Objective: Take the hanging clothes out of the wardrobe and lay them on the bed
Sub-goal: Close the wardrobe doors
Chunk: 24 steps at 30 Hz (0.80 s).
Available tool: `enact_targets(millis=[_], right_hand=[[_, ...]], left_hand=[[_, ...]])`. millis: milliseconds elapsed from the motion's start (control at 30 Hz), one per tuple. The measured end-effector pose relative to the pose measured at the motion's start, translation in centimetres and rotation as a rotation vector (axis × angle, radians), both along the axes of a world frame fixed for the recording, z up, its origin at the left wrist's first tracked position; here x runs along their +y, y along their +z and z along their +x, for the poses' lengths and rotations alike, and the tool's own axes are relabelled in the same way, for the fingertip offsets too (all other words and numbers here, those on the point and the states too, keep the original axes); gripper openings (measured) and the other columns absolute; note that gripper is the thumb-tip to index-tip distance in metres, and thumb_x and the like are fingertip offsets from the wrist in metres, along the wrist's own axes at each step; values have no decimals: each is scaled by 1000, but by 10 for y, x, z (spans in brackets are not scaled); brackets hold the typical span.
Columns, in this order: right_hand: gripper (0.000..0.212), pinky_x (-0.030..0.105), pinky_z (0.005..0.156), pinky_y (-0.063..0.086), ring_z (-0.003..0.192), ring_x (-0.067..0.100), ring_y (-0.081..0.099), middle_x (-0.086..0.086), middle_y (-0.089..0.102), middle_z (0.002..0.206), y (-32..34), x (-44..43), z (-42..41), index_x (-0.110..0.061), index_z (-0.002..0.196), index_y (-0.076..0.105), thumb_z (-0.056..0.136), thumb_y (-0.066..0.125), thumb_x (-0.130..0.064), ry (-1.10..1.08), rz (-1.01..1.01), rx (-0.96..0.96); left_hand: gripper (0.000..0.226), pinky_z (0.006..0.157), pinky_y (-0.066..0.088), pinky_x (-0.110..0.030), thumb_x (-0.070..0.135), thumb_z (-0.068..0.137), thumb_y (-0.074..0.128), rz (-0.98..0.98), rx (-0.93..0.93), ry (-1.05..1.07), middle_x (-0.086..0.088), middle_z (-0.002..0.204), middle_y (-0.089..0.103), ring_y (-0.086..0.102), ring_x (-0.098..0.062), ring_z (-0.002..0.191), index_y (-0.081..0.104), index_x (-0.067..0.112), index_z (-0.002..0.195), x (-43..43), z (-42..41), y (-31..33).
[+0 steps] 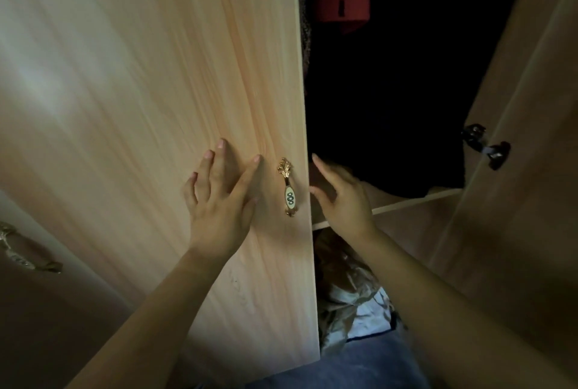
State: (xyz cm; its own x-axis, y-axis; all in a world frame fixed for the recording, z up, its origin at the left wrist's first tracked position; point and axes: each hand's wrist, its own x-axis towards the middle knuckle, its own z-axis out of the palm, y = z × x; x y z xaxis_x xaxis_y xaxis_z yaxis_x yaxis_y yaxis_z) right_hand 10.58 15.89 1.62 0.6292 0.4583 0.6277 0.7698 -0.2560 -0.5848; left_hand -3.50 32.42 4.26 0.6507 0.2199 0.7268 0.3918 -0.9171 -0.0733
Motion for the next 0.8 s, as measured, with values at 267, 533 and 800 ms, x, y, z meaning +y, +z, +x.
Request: enact_targets(millis=[267, 533, 800], right_hand=[[61, 31, 98, 40, 127, 25, 45, 9, 47, 140, -29, -153, -65, -14, 140, 43, 90, 45, -49, -423, -268, 122], [54, 27, 101, 32, 128, 22, 42, 5, 43, 143, -28, -339, -135, -15, 140, 42, 93, 52, -39, -880, -442, 208], [55, 18, 96, 27, 126, 19, 43, 5, 42, 143, 16, -460, -106, -13, 142, 37, 94, 53, -35, -996, -299, 198]], left_hand=[[59, 104, 25, -56, 43, 88, 44, -255, 172, -420, -14, 153, 23, 22, -36, 138, 35, 27, 144, -75, 4, -18], [65, 98, 41, -44, 56, 85, 28, -340, 483, -826, -8, 141, 46, 46, -31, 125, 39, 25, 141, -226, 35, -39], [72, 100, 38, -40, 63, 80, 23, -363, 563, -994, -3, 140, 47, 45, -24, 126, 42, 27, 140, -362, 51, -44]])
